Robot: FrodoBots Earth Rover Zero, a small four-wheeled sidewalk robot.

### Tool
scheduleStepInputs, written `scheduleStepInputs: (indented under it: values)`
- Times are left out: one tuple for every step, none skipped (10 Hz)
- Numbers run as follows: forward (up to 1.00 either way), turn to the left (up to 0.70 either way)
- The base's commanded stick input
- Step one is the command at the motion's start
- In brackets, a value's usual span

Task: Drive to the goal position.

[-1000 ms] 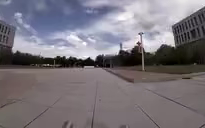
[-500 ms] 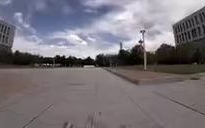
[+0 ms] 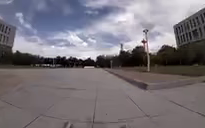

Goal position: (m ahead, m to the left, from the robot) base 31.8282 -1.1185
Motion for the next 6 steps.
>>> scheduleStepInputs:
  values:
    - [1.0,0.0]
    - [1.0,0.0]
    - [1.0,0.0]
    - [1.0,0.0]
    - [1.0,0.01]
    - [1.0,0.07]
